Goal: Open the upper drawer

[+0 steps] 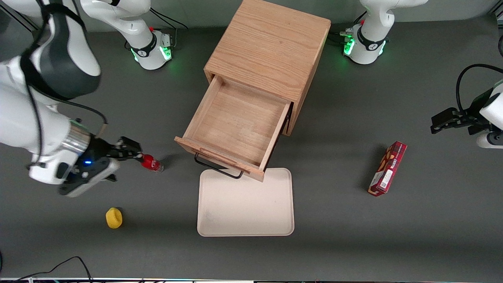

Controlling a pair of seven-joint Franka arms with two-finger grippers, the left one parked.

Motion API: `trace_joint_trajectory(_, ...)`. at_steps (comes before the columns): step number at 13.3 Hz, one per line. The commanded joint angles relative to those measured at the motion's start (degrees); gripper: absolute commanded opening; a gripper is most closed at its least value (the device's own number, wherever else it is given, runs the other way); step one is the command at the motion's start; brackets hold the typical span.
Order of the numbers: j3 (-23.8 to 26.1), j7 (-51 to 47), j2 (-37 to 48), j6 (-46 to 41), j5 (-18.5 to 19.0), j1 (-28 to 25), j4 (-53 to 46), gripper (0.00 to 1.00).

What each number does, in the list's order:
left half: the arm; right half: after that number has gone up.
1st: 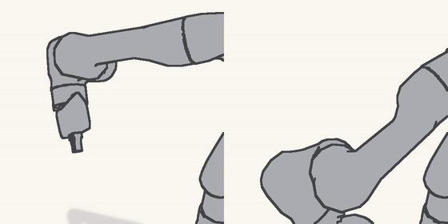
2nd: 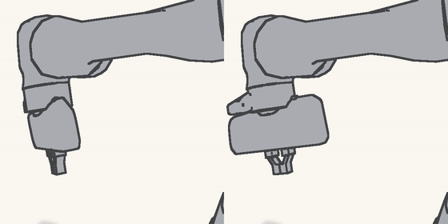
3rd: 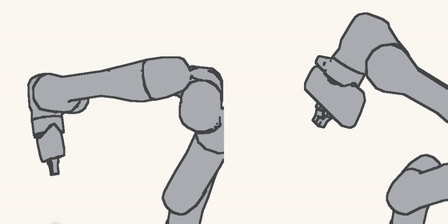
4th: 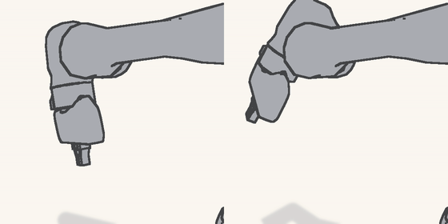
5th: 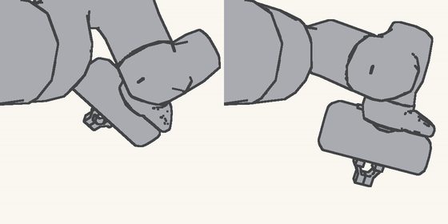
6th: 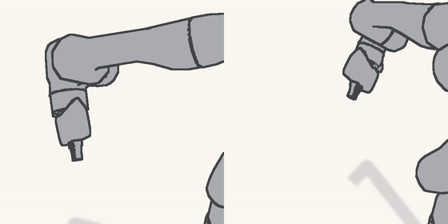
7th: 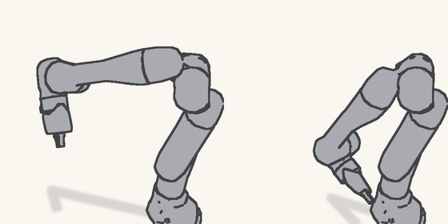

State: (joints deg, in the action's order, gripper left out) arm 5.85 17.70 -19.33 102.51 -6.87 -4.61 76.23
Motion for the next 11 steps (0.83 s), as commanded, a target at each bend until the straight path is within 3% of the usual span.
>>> trace_joint_trajectory(1, -5.22, -5.02, 6.57, -0.11, 0.10, -0.22, 6.29, 1.00)
trace_joint_trajectory(3, -9.09, -9.41, 8.94, -0.55, 2.28, -0.22, 8.66, 1.00)
trace_joint_trajectory(6, -10.07, -12.16, 13.60, -2.65, 7.39, 1.70, 12.88, 1.00)
trace_joint_trajectory(11, -10.95, -15.39, 15.02, -7.67, 7.57, 1.98, 12.36, 1.00)
